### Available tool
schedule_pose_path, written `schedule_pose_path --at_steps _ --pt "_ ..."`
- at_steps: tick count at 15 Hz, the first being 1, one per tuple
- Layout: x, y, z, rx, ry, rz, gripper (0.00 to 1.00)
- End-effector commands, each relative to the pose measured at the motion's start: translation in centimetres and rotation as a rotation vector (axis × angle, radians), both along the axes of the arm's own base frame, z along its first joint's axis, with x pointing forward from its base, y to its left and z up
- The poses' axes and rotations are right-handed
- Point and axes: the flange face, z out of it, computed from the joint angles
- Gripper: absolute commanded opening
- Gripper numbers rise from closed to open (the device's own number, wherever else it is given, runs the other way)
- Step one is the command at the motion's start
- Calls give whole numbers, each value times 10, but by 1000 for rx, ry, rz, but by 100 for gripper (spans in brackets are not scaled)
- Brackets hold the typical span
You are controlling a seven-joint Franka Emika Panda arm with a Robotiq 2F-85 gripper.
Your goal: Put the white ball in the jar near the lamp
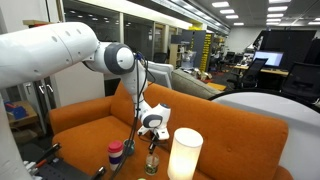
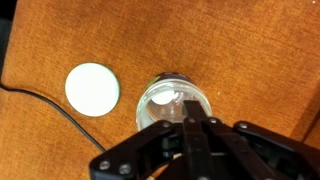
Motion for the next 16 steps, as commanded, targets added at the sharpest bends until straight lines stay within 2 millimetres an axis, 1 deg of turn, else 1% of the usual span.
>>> schedule_pose_path --at_steps 1,4,6,8,9,10,12,13,14,16 --pt "-13 -2 12 9 -24 -11 0" --pt "-26 0 19 -8 -38 17 0" --pt "-34 4 28 -25 -59 35 0" --pt "-43 12 41 -29 -87 37 0" --pt "-49 18 47 -14 -80 36 26" --pt "-35 12 29 -35 -60 31 2" --pt "-42 20 39 -25 -58 34 15" --pt "-43 20 42 -26 -58 34 23" --pt "-44 20 43 -26 -59 33 26" --pt "-45 19 42 -27 -58 32 26"
